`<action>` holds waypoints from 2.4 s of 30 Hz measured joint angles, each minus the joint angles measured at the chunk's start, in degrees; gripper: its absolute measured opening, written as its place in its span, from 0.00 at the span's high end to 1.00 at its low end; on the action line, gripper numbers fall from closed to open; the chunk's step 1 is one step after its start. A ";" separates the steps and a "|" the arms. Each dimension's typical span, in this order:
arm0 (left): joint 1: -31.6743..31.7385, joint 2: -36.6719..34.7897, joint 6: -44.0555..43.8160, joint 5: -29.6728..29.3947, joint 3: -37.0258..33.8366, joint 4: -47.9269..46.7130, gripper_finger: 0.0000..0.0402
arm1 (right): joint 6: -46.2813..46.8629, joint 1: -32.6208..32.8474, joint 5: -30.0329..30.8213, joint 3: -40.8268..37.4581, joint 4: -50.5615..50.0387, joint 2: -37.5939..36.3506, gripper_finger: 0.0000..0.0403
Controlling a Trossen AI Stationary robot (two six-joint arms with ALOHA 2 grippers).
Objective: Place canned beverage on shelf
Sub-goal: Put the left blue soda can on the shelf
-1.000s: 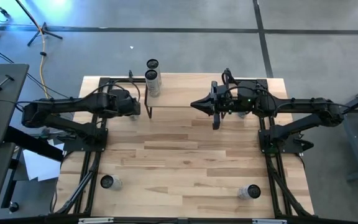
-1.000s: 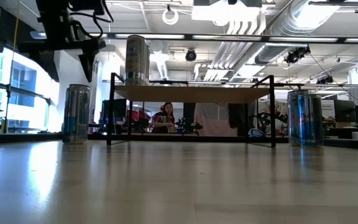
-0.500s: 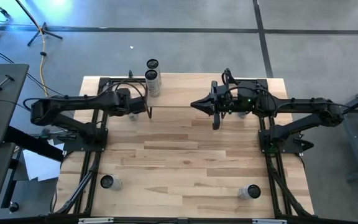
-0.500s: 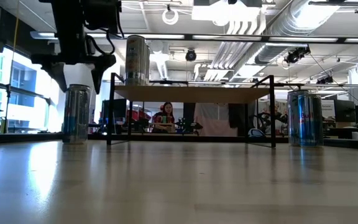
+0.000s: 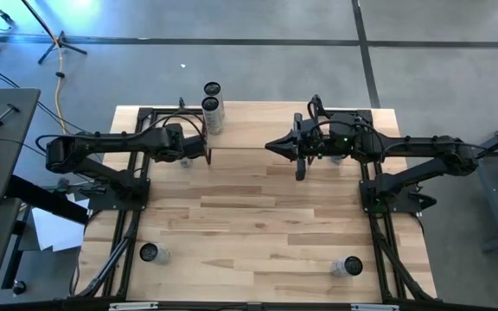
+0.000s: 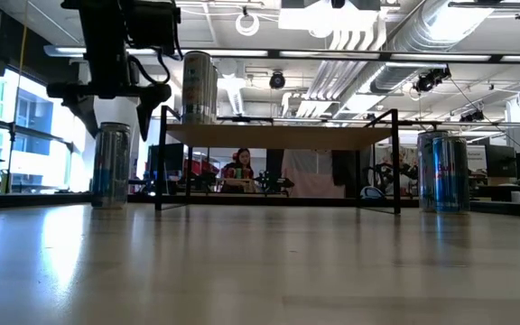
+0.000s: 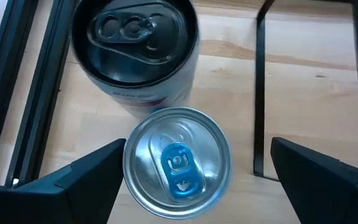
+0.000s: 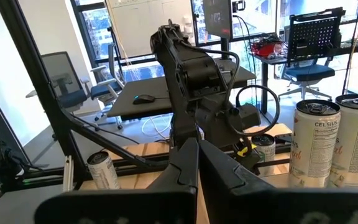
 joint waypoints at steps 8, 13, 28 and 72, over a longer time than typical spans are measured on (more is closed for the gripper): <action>-0.10 -0.27 -5.65 1.78 -4.64 2.06 0.08 | -0.07 0.00 0.01 0.02 0.00 0.00 1.00; 0.05 -0.17 -6.37 -0.76 -4.82 1.31 0.08 | -0.04 0.00 -0.01 0.02 -0.06 0.00 1.00; -0.89 -0.28 -7.18 0.71 -4.82 1.58 0.31 | 1.53 0.02 -0.01 -0.37 -1.02 0.00 1.00; -17.02 2.86 45.65 5.01 40.46 0.91 0.53 | 2.46 2.71 0.81 -0.48 5.78 0.00 1.00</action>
